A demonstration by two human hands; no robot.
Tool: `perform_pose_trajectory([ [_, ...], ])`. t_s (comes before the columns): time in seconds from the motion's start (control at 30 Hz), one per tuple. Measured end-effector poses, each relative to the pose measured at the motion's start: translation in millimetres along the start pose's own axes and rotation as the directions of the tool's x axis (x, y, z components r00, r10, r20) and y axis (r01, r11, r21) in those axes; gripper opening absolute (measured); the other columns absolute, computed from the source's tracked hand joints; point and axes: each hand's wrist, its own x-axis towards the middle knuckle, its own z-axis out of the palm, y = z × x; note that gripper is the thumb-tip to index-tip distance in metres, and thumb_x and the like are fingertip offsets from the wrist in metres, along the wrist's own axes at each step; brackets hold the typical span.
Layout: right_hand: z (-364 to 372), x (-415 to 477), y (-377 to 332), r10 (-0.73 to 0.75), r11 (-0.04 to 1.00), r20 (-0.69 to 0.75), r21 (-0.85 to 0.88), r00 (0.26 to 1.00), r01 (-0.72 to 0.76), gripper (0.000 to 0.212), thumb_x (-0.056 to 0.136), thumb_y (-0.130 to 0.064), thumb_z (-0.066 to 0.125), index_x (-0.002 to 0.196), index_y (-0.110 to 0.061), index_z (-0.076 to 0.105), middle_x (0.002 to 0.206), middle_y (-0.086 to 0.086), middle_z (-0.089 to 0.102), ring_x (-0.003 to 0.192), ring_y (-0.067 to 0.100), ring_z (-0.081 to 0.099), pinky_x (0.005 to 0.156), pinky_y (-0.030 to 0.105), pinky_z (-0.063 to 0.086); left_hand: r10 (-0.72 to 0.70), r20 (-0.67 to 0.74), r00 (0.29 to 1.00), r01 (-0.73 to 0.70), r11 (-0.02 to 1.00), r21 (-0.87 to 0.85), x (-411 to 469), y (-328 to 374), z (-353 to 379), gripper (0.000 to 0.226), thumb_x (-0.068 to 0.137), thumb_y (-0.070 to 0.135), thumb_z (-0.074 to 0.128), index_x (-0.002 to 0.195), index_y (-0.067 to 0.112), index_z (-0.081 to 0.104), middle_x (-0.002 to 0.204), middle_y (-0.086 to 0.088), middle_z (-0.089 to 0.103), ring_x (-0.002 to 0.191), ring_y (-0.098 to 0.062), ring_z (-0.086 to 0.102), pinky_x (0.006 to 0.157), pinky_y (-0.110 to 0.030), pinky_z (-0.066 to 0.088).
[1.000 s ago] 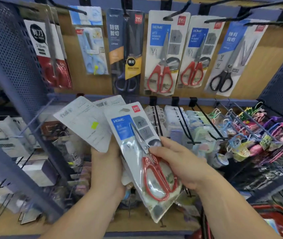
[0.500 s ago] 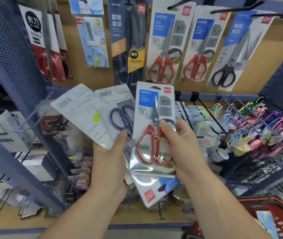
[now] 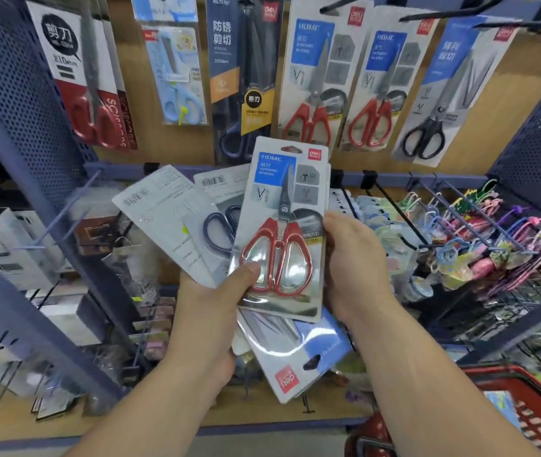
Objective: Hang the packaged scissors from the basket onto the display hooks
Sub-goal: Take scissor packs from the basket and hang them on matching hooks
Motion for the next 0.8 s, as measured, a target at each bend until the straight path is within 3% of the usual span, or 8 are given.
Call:
perform_pose_trajectory([
  [0.07, -3.3, -0.8, -2.0, -0.017, 0.999, 0.004, -0.037, 1.0, 0.017, 0.029, 0.103, -0.009, 0.049, 0.107, -0.011, 0.077, 0.081, 0.006, 0.076, 0.064, 0.017, 0.07, 0.057, 0.03, 0.058, 0.008, -0.013, 1.0, -0.008, 1.0, -0.01, 0.2, 3.6, 1.9, 0.042, 0.096, 0.004, 0.068, 0.134, 0.022, 0.067, 0.123, -0.007, 0.077, 0.116, -0.032, 0.073, 0.103, -0.059, 0.055],
  [0.13, -5.2, -3.7, -7.3, -0.013, 1.0, 0.003, -0.007, 1.0, 0.013, 0.029, 0.105, -0.004, 0.049, 0.111, -0.014, 0.075, 0.083, 0.004, 0.077, 0.056, 0.011, 0.066, 0.044, 0.021, 0.048, 0.021, -0.04, 0.999, -0.023, 0.999, -0.028, 2.0, 7.6, 4.0, 0.035, 0.098, 0.005, 0.065, 0.129, 0.022, 0.07, 0.118, -0.005, 0.079, 0.11, -0.028, 0.075, 0.091, -0.048, 0.063],
  [0.27, -11.3, -5.0, -14.4, -0.118, 0.993, -0.062, -0.026, 0.991, 0.116, 0.024, 0.098, 0.0, 0.066, 0.106, -0.021, 0.073, 0.098, 0.003, 0.081, 0.081, 0.02, 0.078, 0.064, 0.032, 0.062, 0.071, -0.122, 0.99, -0.078, 0.996, -0.053, 6.6, 18.0, 5.5, 0.029, 0.101, 0.006, 0.062, 0.119, 0.027, 0.07, 0.108, 0.001, 0.08, 0.099, -0.021, 0.076, 0.069, -0.031, 0.064],
  [0.37, -18.8, -4.8, -23.7, -0.206, 0.978, -0.124, -0.04, 0.971, 0.202, 0.039, 0.094, 0.005, 0.069, 0.122, -0.021, 0.059, 0.098, -0.002, 0.081, 0.092, 0.024, 0.079, 0.071, 0.042, 0.065, 0.101, -0.145, 0.984, -0.108, 0.993, -0.039, 9.8, 22.8, -1.3, 0.033, 0.1, 0.006, 0.065, 0.13, 0.02, 0.068, 0.118, -0.005, 0.078, 0.111, -0.029, 0.073, 0.077, -0.038, 0.064],
  [0.47, -26.8, -2.3, -31.7, -0.243, 0.97, -0.158, -0.013, 0.957, 0.244, 0.063, 0.095, 0.006, 0.067, 0.144, -0.024, 0.042, 0.101, -0.008, 0.081, 0.093, 0.018, 0.078, 0.071, 0.04, 0.065, 0.144, -0.129, 0.981, -0.146, 0.989, -0.007, 11.7, 23.6, -6.5, 0.04, 0.094, 0.003, 0.071, 0.132, 0.015, 0.065, 0.124, -0.013, 0.075, 0.117, -0.037, 0.07, 0.093, -0.049, 0.06],
  [0.6, -18.4, -3.4, -35.0, -0.314, 0.935, -0.125, -0.215, 0.941, 0.283, 0.035, 0.095, 0.005, 0.061, 0.111, -0.025, 0.068, 0.101, -0.006, 0.078, 0.087, 0.014, 0.077, 0.065, 0.032, 0.062, 0.232, -0.114, 0.966, -0.218, 0.969, 0.118, 7.3, 16.6, -0.1, 0.042, 0.094, -0.007, 0.069, 0.126, 0.02, 0.064, 0.112, -0.002, 0.079, 0.104, -0.021, 0.076, 0.092, -0.047, 0.062],
  [0.73, -0.3, -7.6, -32.4, -0.096, 0.995, 0.049, -0.027, 0.994, 0.098, 0.033, 0.104, -0.009, 0.055, 0.12, -0.036, 0.061, 0.111, 0.002, 0.076, 0.086, 0.023, 0.076, 0.069, 0.043, 0.063, 0.294, -0.104, 0.95, -0.264, 0.937, 0.231, 7.5, 10.5, 3.9, 0.048, 0.085, -0.004, 0.08, 0.123, 0.017, 0.061, 0.106, 0.002, 0.078, 0.1, -0.019, 0.076, 0.095, -0.055, 0.06],
  [0.8, 4.4, -10.3, -32.1, 0.028, 0.995, 0.195, 0.09, 0.98, -0.046, 0.021, 0.107, -0.034, 0.05, 0.122, -0.039, 0.064, 0.12, 0.005, 0.075, 0.094, 0.023, 0.074, 0.084, 0.048, 0.063, 0.312, -0.101, 0.945, -0.28, 0.928, 0.247, 7.5, 8.8, 6.5, 0.048, 0.087, -0.009, 0.077, 0.117, 0.024, 0.06, 0.102, 0.009, 0.078, 0.099, -0.013, 0.075, 0.098, -0.053, 0.059],
])
